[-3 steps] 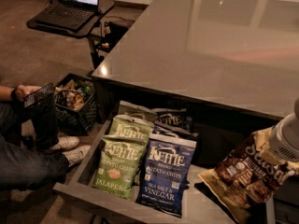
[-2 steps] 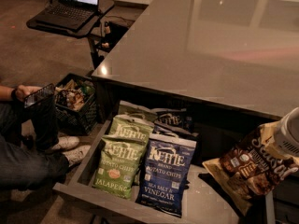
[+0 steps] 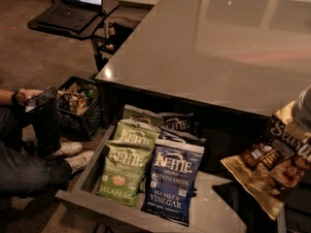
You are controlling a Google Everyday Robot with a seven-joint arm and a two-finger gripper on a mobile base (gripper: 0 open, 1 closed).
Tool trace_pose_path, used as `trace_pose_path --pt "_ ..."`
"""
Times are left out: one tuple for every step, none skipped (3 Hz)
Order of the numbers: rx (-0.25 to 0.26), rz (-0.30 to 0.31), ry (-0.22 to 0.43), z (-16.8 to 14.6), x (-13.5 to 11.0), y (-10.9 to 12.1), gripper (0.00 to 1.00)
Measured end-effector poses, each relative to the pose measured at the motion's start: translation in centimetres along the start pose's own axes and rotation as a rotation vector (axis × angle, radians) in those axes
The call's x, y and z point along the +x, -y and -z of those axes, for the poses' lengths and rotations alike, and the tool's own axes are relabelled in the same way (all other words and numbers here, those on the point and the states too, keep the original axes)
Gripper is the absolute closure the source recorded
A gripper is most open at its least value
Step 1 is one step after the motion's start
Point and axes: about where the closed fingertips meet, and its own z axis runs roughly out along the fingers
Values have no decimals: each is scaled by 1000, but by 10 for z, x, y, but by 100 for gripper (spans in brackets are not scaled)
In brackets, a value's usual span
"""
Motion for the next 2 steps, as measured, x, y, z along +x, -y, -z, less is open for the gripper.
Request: trace_pose_path --pt "49 16 -8 39 -11 19 100" --pt "49 16 -8 39 -12 19 100"
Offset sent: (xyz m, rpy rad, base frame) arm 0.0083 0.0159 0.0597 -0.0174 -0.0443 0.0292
